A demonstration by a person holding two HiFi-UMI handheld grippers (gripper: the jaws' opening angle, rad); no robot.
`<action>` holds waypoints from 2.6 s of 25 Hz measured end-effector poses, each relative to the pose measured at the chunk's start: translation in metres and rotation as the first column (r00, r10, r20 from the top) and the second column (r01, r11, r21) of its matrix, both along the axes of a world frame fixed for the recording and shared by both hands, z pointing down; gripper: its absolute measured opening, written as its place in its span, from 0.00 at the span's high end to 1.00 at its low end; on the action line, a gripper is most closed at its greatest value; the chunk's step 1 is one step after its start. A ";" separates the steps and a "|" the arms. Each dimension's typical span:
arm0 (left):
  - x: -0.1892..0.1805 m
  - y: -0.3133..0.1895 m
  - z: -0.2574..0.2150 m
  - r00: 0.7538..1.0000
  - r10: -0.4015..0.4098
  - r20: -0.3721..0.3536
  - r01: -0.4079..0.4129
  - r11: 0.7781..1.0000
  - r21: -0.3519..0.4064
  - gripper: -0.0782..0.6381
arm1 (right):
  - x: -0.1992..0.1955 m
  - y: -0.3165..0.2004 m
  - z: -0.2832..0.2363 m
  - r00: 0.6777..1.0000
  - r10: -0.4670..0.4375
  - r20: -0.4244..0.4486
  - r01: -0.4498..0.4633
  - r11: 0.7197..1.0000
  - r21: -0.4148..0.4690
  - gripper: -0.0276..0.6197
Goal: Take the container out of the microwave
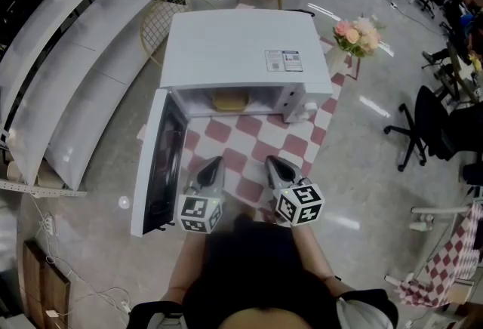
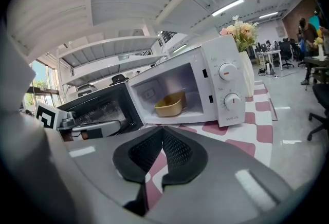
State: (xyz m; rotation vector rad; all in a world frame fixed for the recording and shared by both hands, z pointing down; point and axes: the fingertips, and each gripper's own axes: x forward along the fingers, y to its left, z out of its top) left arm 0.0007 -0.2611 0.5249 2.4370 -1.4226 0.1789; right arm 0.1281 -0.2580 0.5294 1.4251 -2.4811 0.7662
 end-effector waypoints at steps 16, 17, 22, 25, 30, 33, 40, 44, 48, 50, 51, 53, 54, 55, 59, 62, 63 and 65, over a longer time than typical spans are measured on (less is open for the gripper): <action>0.012 0.011 0.003 0.999 -0.048 0.007 0.048 0.999 0.001 0.88 | 0.017 0.005 0.002 0.999 -0.037 0.021 0.037 0.999 0.019 0.96; 0.012 0.012 0.004 0.999 -0.050 0.006 0.050 0.999 -0.001 0.88 | 0.018 0.007 0.002 0.999 -0.036 0.021 0.035 0.999 0.017 0.96; 0.013 0.015 0.004 0.998 -0.056 -0.008 0.056 0.998 -0.002 0.88 | 0.022 0.018 0.006 0.999 -0.024 0.023 0.024 1.000 0.009 0.96; 0.014 0.018 0.004 0.999 -0.051 -0.010 0.051 0.999 -0.009 0.88 | 0.024 0.025 0.007 1.000 -0.018 0.021 0.018 1.000 0.005 0.96; 0.012 0.013 0.006 0.998 -0.062 -0.027 0.061 0.998 -0.021 0.88 | 0.025 0.028 0.008 1.000 -0.017 0.015 0.017 1.000 0.004 0.96; 0.012 0.006 0.005 0.997 -0.063 -0.043 0.062 0.998 -0.017 0.88 | 0.023 0.026 0.008 1.000 -0.017 0.019 0.017 1.000 0.003 0.95; 0.008 -0.019 0.005 0.996 -0.071 -0.061 0.070 0.997 -0.020 0.88 | 0.018 0.010 0.009 1.000 -0.017 0.019 0.017 1.000 -0.005 0.96; 0.006 -0.034 0.004 0.995 -0.078 -0.064 0.076 0.997 -0.023 0.88 | 0.015 -0.004 0.008 1.000 -0.024 0.021 0.024 1.000 -0.006 0.96; 0.002 -0.053 0.000 0.994 -0.083 -0.066 0.082 0.996 -0.021 0.88 | 0.008 -0.017 0.003 0.998 -0.047 0.032 0.047 0.999 0.002 0.95; -0.001 -0.062 -0.001 0.993 -0.097 -0.068 0.096 0.995 -0.020 0.88 | 0.004 -0.024 0.002 0.998 -0.061 0.035 0.061 0.998 0.000 0.95; -0.003 -0.067 -0.002 0.992 -0.106 -0.070 0.105 0.994 -0.020 0.88 | 0.003 -0.027 0.002 0.997 -0.067 0.035 0.067 0.998 -0.002 0.96; -0.006 -0.076 -0.002 0.989 -0.124 -0.076 0.123 0.992 -0.022 0.88 | 0.000 -0.033 0.002 0.996 -0.078 0.033 0.079 0.997 -0.007 0.95; -0.008 -0.080 -0.003 0.988 -0.134 -0.080 0.133 0.991 -0.023 0.88 | -0.001 -0.036 0.003 0.996 -0.084 0.032 0.085 0.996 -0.011 0.96; -0.009 -0.084 -0.003 0.986 -0.144 -0.084 0.143 0.989 -0.024 0.88 | -0.002 -0.038 0.003 0.995 -0.091 0.032 0.091 0.996 -0.013 0.96; -0.014 -0.097 -0.004 0.980 -0.171 -0.106 0.170 0.985 -0.026 0.88 | -0.009 -0.048 0.004 0.993 -0.113 0.029 0.114 0.993 -0.015 0.95; -0.014 -0.106 -0.004 0.976 -0.181 -0.122 0.179 0.983 -0.029 0.88 | -0.011 -0.052 0.004 0.992 -0.123 0.028 0.124 0.992 -0.020 0.96; -0.013 -0.108 -0.004 0.975 -0.184 -0.126 0.182 0.983 -0.031 0.87 | -0.012 -0.054 0.004 0.992 -0.126 0.028 0.127 0.992 -0.022 0.95; -0.012 -0.114 -0.004 0.974 -0.185 -0.131 0.183 0.983 -0.032 0.86 | -0.013 -0.056 0.005 0.991 -0.130 0.028 0.131 0.991 -0.026 0.95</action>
